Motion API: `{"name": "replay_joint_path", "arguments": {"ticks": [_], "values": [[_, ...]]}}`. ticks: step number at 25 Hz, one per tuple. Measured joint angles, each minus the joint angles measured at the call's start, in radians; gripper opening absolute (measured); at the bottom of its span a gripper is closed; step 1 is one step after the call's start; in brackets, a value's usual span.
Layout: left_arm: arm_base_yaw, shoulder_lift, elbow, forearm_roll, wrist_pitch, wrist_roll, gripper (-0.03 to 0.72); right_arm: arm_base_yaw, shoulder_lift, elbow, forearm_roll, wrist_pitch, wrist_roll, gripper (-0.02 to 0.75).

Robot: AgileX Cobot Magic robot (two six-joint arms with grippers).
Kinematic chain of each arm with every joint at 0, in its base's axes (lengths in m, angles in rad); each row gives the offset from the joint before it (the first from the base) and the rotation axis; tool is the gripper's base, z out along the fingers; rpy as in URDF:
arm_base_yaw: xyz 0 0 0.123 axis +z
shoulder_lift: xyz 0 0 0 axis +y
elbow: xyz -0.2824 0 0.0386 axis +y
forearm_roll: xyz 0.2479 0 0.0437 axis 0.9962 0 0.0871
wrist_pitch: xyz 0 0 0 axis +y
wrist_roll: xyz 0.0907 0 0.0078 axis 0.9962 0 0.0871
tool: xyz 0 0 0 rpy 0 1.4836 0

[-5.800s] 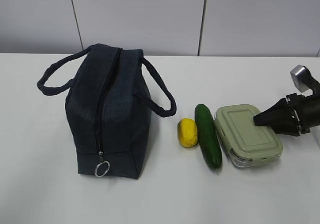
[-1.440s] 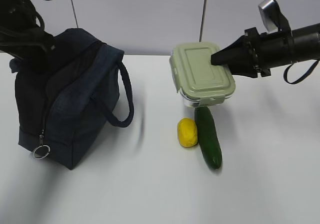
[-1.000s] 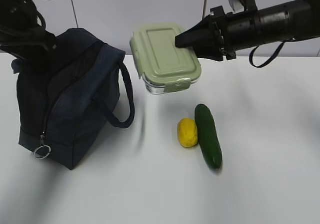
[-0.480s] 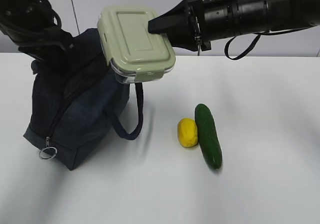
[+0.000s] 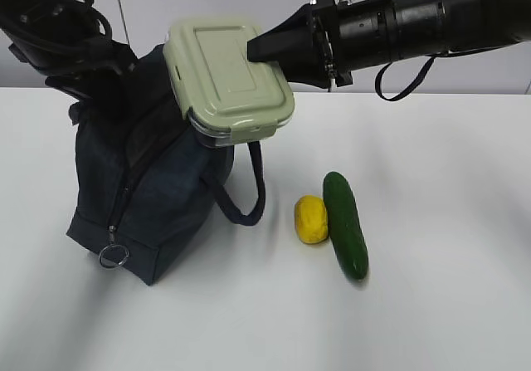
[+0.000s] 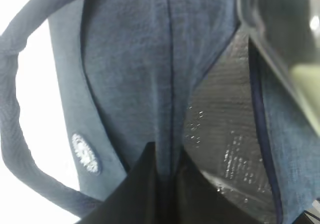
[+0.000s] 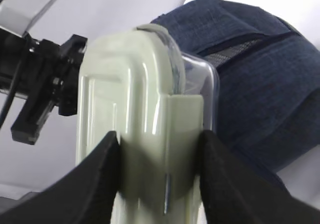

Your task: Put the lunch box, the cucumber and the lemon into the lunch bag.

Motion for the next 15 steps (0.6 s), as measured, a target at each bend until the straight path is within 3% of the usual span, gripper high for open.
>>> {"name": "replay_joint_path", "arguments": {"ticks": [15], "values": [[0.0, 0.0, 0.0, -0.012, -0.002, 0.0, 0.0, 0.022, 0.101, -0.001, -0.059, 0.005, 0.0, 0.348]]}}
